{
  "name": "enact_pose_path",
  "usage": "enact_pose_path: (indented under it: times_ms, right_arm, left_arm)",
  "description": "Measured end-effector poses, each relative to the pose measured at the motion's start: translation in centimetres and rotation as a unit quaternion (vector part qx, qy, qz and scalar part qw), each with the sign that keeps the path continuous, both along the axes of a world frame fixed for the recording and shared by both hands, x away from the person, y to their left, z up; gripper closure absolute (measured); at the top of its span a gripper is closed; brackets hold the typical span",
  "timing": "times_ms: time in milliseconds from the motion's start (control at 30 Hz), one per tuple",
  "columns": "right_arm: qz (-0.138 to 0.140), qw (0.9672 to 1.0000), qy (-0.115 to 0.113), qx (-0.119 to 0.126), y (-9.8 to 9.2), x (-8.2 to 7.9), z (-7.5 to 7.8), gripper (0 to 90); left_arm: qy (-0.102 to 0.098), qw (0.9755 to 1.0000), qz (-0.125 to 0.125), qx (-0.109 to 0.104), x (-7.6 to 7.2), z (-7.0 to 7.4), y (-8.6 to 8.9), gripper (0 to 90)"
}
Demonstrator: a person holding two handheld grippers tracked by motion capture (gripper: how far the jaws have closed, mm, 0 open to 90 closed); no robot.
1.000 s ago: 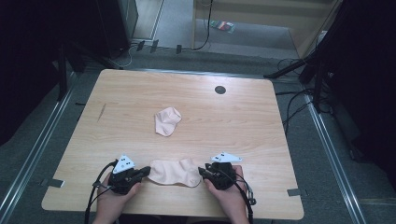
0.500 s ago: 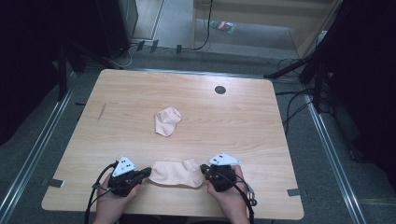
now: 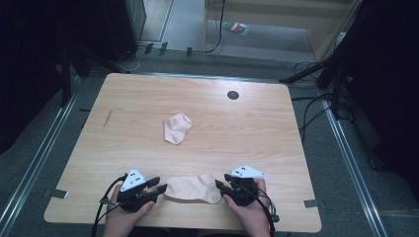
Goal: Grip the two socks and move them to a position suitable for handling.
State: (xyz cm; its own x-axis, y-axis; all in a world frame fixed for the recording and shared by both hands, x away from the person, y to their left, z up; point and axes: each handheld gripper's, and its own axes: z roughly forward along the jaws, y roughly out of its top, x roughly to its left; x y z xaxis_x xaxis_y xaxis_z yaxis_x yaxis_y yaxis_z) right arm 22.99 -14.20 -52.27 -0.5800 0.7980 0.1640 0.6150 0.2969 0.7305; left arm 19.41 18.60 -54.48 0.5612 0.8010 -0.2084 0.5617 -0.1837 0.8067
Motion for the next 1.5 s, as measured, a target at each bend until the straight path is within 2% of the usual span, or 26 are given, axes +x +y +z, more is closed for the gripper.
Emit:
enact_pose_path:
  times_ms: [33,67,100,133,167,200,267,400,467,567,667,767,800,867,933,1000,1067,1167,1200,1267,1300,1367,1433,1467,1500]
  right_arm:
    - [-0.002,0.9999,-0.006,0.009,-0.1,-0.1,0.2,63.0]
    - [-0.002,0.9999,-0.006,0.009,-0.1,-0.1,0.2,63.0]
    - [0.002,0.9998,-0.011,0.016,0.0,-0.2,0.3,67.4]
    - [0.012,0.9995,-0.015,0.026,0.2,-0.4,0.4,70.6]
    - [0.025,0.9989,-0.014,0.037,0.8,-0.6,0.3,75.4]
    - [0.035,0.9985,-0.011,0.041,1.3,-0.8,0.1,77.0]
    - [0.052,0.9977,-0.007,0.043,2.4,-1.1,-0.3,79.5]
    - [0.09,0.9945,-0.007,0.054,5.5,-2.2,-0.8,89.2]
    - [0.103,0.9933,-0.011,0.051,7.1,-2.6,-1.1,90.0]
    - [0.116,0.9928,-0.001,0.03,8.7,-2.7,-2.0,90.0]
    - [0.12,0.9925,0.015,0.018,9.0,-2.8,-2.8,90.0]
    - [0.149,0.9882,0.028,0.02,8.8,-3.0,-2.8,90.0]
    - [0.149,0.9882,0.028,0.02,8.8,-3.0,-2.8,90.0]
    - [0.167,0.9855,0.026,0.005,8.3,-3.2,-2.6,90.0]
    - [0.167,0.9857,0.02,-0.003,8.2,-3.2,-2.5,90.0]
    - [0.16,0.987,0.016,-0.009,8.1,-3.2,-2.4,89.9]
    - [0.149,0.9888,0.007,-0.005,7.9,-3.1,-2.3,85.4]
    - [0.13,0.9911,-0.003,0.03,7.2,-2.9,-1.7,84.7]
    - [0.12,0.9921,-0.008,0.035,6.9,-2.9,-1.5,84.9]
    - [0.093,0.995,-0.015,0.033,6.3,-2.6,-1.3,85.6]
    - [0.079,0.9961,-0.009,0.037,6.0,-2.3,-1.4,86.3]
    - [0.069,0.9968,-0.003,0.041,6.1,-1.8,-1.5,87.8]
    - [0.074,0.9958,0.004,0.054,7.1,-1.1,-1.6,89.5]
    - [0.084,0.9951,0.006,0.052,8.1,-0.8,-1.7,89.5]
    - [0.094,0.9947,0.005,0.04,9.0,-0.5,-1.8,90.0]
  left_arm:
    - [-0.012,0.9999,0.0,-0.003,-0.1,0.1,0.1,60.6]
    - [-0.012,0.9999,0.0,-0.003,-0.1,0.1,0.1,63.9]
    - [-0.021,0.9997,-0.008,-0.007,-0.3,0.3,0.1,63.9]
    - [-0.024,0.9995,-0.02,-0.006,-0.3,0.4,-0.1,68.5]
    - [-0.023,0.9993,-0.029,0.0,-0.3,0.4,-0.3,71.6]
    - [-0.018,0.9989,-0.04,0.019,-0.4,0.1,-0.9,71.9]
    - [-0.005,0.998,-0.048,0.04,-0.3,-0.3,-1.5,71.2]
    - [0.0,0.9972,-0.05,0.055,-0.3,-0.7,-1.9,71.8]
    - [0.004,0.9967,-0.053,0.062,-0.2,-0.8,-2.0,75.6]
    - [0.003,0.9961,-0.056,0.069,-0.2,-0.9,-2.0,76.2]
    - [0.009,0.9966,-0.051,0.064,-0.2,-0.9,-1.8,73.7]
    - [0.02,0.9977,-0.04,0.051,0.1,-0.9,-1.5,72.5]
    - [0.02,0.9977,-0.04,0.051,0.1,-0.9,-1.5,73.0]
    - [0.03,0.9982,-0.037,0.036,0.3,-0.9,-1.2,73.2]
    - [0.034,0.9981,-0.043,0.029,0.4,-0.9,-1.1,72.2]
    - [0.037,0.9975,-0.057,0.018,0.4,-0.9,-0.9,67.5]
    - [0.029,0.9966,-0.076,0.015,0.3,-0.8,-0.8,62.7]
    - [0.01,0.9956,-0.092,0.01,0.0,-0.2,-0.9,61.3]
    - [0.007,0.9951,-0.098,0.013,-0.1,-0.2,-1.0,61.7]
    - [0.003,0.993,-0.114,0.033,-0.4,-0.2,-1.2,65.1]
    - [0.003,0.9921,-0.118,0.043,-0.5,-0.3,-1.4,69.3]
    - [0.003,0.9897,-0.127,0.066,-0.8,-0.3,-1.7,75.3]
    - [0.009,0.9885,-0.128,0.08,-0.9,-0.2,-2.0,82.3]
    - [0.01,0.9882,-0.127,0.086,-0.9,-0.3,-2.1,84.5]
    - [0.016,0.9874,-0.129,0.09,-0.9,-0.4,-2.2,86.8]
